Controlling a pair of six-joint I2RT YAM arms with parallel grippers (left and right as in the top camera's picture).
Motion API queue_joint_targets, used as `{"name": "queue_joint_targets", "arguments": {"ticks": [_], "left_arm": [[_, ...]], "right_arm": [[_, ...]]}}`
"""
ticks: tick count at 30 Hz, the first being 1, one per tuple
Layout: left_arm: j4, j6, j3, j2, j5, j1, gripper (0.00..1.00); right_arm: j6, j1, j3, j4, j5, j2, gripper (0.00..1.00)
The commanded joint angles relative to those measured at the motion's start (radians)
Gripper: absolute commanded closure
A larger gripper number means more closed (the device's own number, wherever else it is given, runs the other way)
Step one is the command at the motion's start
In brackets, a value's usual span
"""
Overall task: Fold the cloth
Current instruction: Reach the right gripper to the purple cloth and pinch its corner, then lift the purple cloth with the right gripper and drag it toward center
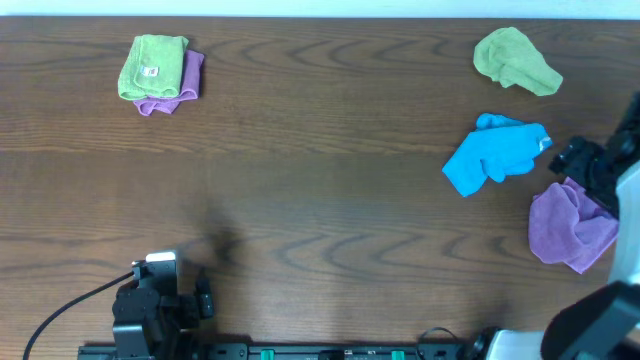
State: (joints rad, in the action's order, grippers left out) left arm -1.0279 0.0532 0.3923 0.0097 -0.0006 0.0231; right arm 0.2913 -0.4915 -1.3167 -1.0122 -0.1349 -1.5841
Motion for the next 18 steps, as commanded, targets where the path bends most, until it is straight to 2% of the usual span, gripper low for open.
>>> {"name": "queue_joint_targets", "arguments": {"ticks": [1,9,10,11,12,13,15,16,18], "left_arm": [[-0.011,0.014,-0.004,-0.006,-0.010,-0.004,0.05],[-0.011,0.014,-0.004,-0.006,-0.010,-0.004,0.05],[-0.011,0.014,-0.003,-0.006,-0.010,-0.004,0.05],[-0.011,0.014,-0.004,-0.006,-0.010,-0.004,0.05],[-0.011,0.014,-0.003,-0.006,-0.010,-0.004,0.05],[-0.011,0.014,-0.004,-0.006,-0.010,-0.004,0.05],[-0.011,0.014,-0.003,-0.006,-0.010,-0.004,0.05],[-0.011,0.014,-0.004,-0.006,-0.010,-0.004,0.05],[-0.011,0.014,-0.004,-0.006,-0.010,-0.004,0.05]], "right_arm": [[-0.067,-0.029,-0.009,-0.013,0.088,-0.080,0.01],[-0.072,-0.029,-0.009,-0.013,0.093,-0.238,0.02],[-0.072,-0.029,-0.009,-0.010,0.084,-0.250,0.03],[-0.072,-0.029,-0.009,-0.005,0.079,-0.262,0.08],[-0.072,-0.029,-0.009,-0.001,0.079,-0.269,0.18],[-0.072,-0.029,-0.009,0.003,0.079,-0.275,0.36],[-0.072,-0.029,-0.009,0.009,0.079,-0.275,0.90],[-0.072,-0.029,-0.009,0.008,0.079,-0.271,0.99],[-0.072,-0.028,-0.010,0.006,0.079,-0.257,0.99]]}}
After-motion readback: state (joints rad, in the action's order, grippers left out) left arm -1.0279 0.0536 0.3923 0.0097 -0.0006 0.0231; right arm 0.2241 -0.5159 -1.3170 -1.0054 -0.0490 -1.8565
